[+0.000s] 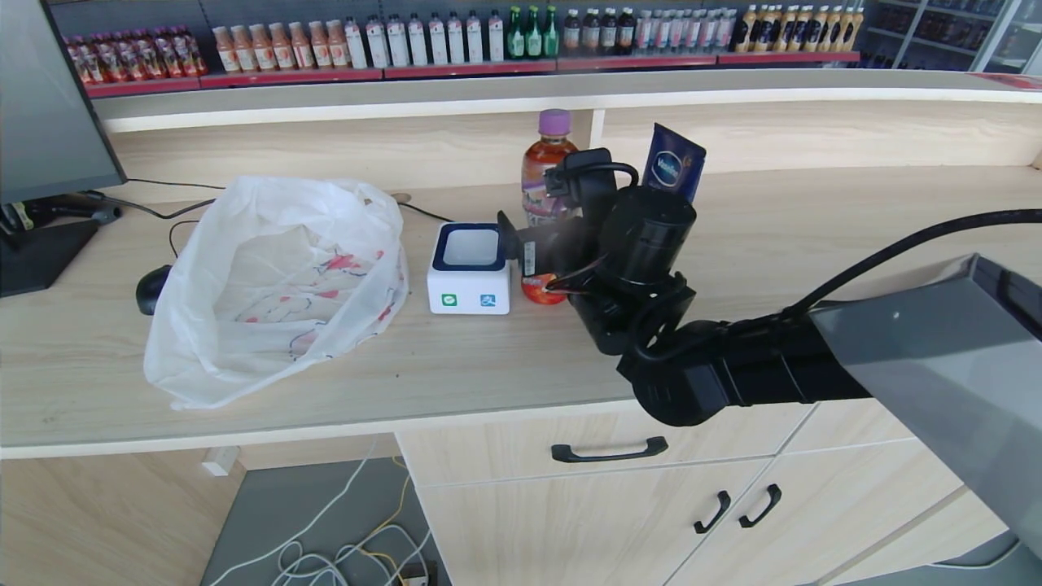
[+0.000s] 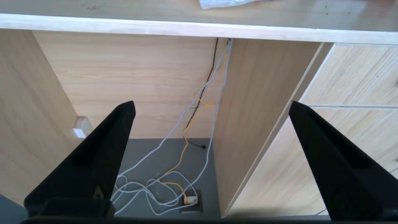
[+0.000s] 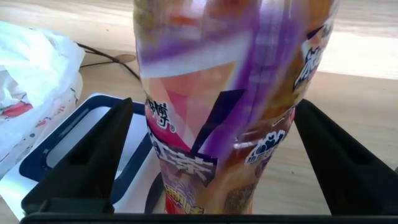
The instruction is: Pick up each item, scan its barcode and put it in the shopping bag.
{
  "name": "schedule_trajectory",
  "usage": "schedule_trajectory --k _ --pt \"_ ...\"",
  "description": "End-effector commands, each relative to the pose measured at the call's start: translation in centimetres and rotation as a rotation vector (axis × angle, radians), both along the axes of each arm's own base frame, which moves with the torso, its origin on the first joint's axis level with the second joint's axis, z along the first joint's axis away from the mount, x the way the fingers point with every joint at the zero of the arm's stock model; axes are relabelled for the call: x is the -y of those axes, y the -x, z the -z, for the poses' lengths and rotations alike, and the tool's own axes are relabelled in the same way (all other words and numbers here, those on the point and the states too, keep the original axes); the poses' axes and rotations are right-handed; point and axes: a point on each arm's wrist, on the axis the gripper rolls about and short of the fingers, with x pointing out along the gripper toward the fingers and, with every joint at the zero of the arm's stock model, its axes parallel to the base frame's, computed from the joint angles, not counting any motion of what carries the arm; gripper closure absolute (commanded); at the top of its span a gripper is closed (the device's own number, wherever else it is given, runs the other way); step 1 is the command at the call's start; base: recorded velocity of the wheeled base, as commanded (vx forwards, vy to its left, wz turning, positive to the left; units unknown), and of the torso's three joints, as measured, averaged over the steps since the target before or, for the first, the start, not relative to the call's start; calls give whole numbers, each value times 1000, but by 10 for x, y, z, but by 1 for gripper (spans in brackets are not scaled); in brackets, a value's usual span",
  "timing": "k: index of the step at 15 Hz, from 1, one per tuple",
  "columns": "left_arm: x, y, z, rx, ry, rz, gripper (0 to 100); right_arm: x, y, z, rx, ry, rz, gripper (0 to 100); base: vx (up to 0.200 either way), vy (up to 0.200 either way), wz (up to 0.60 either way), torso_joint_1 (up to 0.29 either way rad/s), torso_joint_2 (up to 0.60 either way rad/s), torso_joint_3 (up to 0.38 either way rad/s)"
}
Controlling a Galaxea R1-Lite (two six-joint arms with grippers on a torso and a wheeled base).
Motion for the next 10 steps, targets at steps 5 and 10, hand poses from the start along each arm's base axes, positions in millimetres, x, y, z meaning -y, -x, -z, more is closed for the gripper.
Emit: schedule_trajectory --k 5,10 --pt "0 0 0 0 0 1 0 2 -9 2 10 2 -9 0 0 0 0 0 0 0" --pt "0 0 0 0 0 -1 0 0 -12 3 15 -2 -7 0 0 0 0 0 0 0"
